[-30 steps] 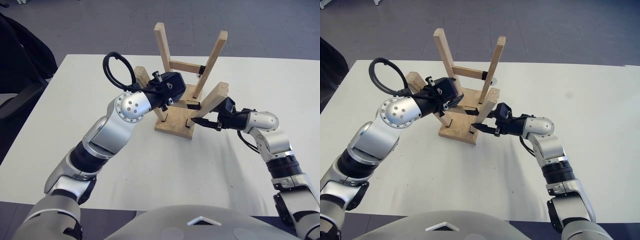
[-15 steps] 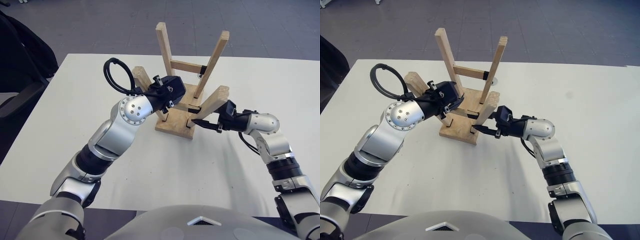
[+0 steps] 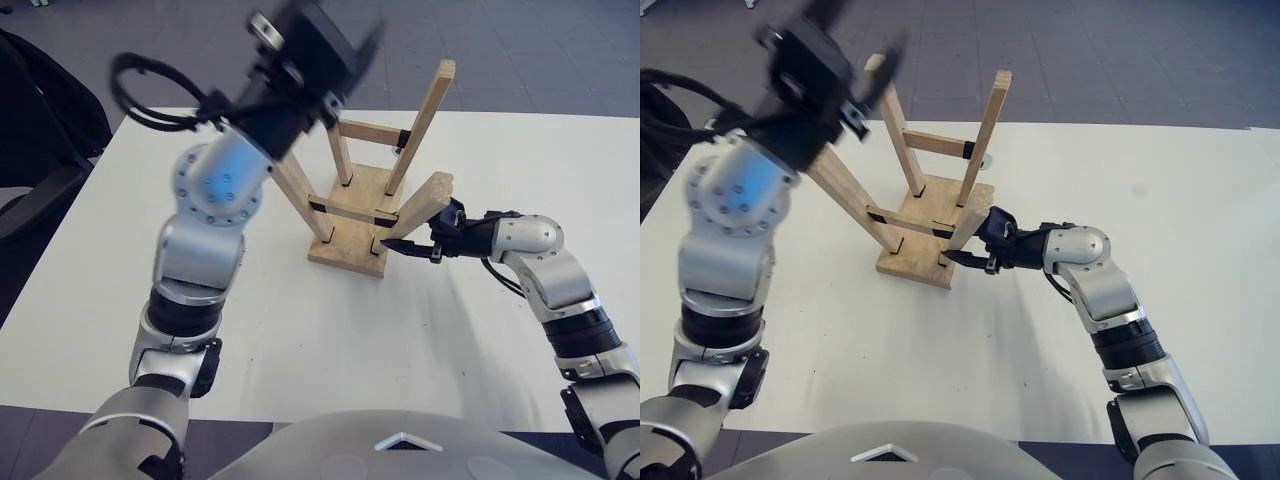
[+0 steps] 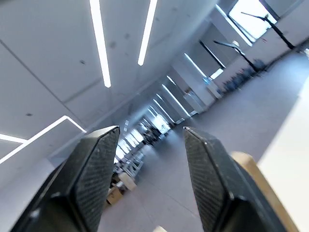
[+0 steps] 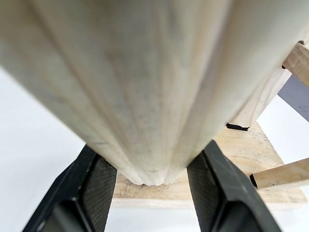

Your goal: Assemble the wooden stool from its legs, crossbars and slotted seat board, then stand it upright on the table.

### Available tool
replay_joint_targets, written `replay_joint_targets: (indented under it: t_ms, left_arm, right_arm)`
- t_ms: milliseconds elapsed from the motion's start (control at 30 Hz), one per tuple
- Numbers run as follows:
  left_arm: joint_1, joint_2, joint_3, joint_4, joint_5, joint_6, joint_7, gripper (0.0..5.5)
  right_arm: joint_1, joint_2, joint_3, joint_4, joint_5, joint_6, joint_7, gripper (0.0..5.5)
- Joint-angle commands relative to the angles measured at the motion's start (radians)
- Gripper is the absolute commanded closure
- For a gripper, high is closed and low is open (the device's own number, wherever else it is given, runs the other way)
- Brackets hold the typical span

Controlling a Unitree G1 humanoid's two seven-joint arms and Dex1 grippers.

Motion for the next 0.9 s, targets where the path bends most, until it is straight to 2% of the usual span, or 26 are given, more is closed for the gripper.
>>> replay_joint_targets:
  t_ms: [33, 133, 233, 300, 400, 500, 567, 767, 833, 900]
  left_arm:
    - [-0.062, 0.089, 0.238, 0.016, 0.005, 0.040, 0.048, 3.05]
    - [0.074, 0.122, 0.344, 0.156, -0.023, 0.071, 0.026, 3.05]
    - [0.328, 0.064, 0.317, 0.276, -0.079, 0.034, -0.042, 3.05]
    - [0.423, 0.022, 0.302, 0.317, -0.114, -0.018, -0.062, 3.34]
    - [0.473, -0.030, 0.301, 0.373, -0.210, -0.058, -0.119, 3.80]
    - [0.461, -0.039, 0.305, 0.400, -0.254, -0.053, -0.128, 3.89]
    - [0.476, -0.033, 0.255, 0.358, -0.276, -0.042, -0.174, 3.89]
    - [0.559, 0.060, -0.140, 0.081, -0.136, -0.201, -0.400, 3.89]
    - [0.563, 0.063, -0.184, 0.047, -0.122, -0.182, -0.395, 3.89]
    - [0.579, 0.084, -0.159, 0.100, -0.092, -0.186, -0.369, 3.89]
  right_arm:
    - [0.083, -0.033, 0.037, 0.030, -0.033, 0.096, 0.010, 3.48]
    - [0.090, -0.033, 0.033, 0.013, -0.024, 0.105, 0.002, 3.48]
    - [0.082, -0.028, 0.035, 0.008, -0.022, 0.105, -0.001, 3.48]
    - [0.079, -0.031, 0.036, 0.006, -0.021, 0.104, 0.001, 3.48]
    - [0.086, -0.037, 0.037, -0.002, -0.019, 0.104, 0.004, 3.48]
    - [0.093, -0.042, 0.041, -0.004, -0.020, 0.103, 0.009, 3.48]
    - [0.093, -0.043, 0.043, -0.003, -0.022, 0.102, 0.011, 3.48]
    - [0.087, -0.037, 0.049, -0.001, -0.024, 0.104, 0.004, 3.48]
    - [0.084, -0.037, 0.048, -0.002, -0.020, 0.106, 0.004, 3.48]
    - [0.082, -0.036, 0.048, -0.003, -0.016, 0.109, 0.004, 3.48]
